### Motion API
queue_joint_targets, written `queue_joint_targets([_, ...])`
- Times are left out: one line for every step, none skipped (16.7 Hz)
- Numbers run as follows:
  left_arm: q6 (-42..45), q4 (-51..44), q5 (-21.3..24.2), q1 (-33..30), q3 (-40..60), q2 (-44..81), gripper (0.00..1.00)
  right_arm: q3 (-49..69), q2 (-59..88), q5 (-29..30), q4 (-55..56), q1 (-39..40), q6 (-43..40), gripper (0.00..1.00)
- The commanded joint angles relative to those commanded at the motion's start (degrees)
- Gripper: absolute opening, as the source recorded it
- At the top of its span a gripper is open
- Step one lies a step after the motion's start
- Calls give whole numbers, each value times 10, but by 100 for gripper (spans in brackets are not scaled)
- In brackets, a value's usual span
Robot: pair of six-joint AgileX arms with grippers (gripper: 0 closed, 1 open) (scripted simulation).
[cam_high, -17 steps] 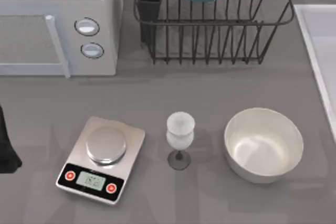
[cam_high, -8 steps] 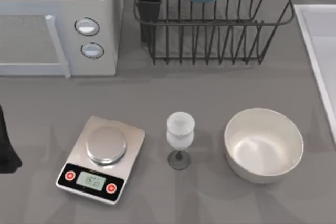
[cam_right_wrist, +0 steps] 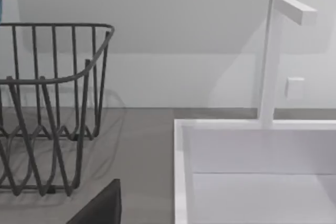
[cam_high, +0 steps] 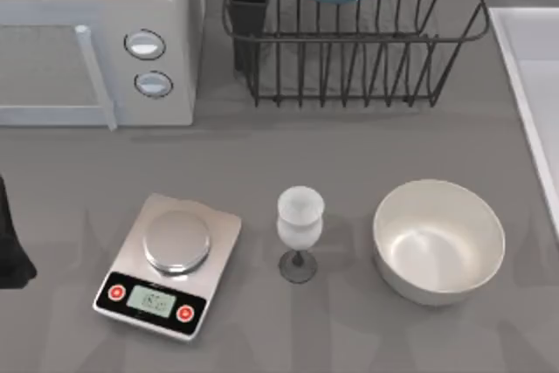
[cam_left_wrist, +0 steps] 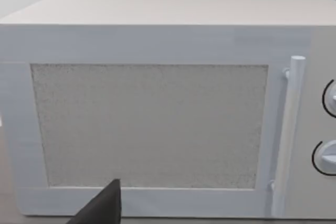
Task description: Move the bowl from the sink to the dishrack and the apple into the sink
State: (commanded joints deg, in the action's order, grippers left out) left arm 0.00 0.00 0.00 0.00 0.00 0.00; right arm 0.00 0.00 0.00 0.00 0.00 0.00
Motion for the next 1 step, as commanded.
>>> queue_joint_targets([0, 0, 0, 0, 0, 0, 100, 0, 0, 0, 0, 0, 0, 100])
